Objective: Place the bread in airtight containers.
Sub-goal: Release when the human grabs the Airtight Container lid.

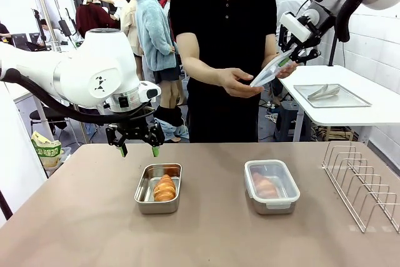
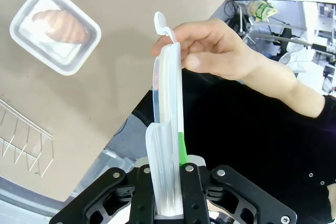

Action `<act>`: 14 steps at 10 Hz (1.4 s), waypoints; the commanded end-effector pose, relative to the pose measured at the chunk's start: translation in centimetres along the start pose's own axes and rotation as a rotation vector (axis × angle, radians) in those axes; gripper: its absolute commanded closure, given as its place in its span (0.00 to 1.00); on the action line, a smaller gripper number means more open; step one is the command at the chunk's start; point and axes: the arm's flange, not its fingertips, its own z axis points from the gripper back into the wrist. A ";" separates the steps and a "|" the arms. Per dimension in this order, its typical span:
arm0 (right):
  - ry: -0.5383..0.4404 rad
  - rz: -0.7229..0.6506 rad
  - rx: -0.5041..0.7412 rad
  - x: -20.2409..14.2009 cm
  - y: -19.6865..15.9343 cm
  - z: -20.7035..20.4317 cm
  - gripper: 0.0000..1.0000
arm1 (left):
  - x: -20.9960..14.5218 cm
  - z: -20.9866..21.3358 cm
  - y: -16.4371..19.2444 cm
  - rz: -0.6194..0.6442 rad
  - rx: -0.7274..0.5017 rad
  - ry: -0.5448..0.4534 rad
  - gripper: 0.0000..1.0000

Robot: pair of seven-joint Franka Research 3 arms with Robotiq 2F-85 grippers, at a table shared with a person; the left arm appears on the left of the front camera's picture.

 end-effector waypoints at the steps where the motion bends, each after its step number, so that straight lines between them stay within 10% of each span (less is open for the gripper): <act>1: 0.000 0.006 0.001 0.1 0.1 0.1 1.00 | 0.0 0.1 0.0 0.005 -0.002 -0.002 0.00; 14: -0.002 -0.001 0.003 0.0 0.1 0.0 1.00 | 0.0 0.1 0.0 0.005 -0.002 -0.002 0.00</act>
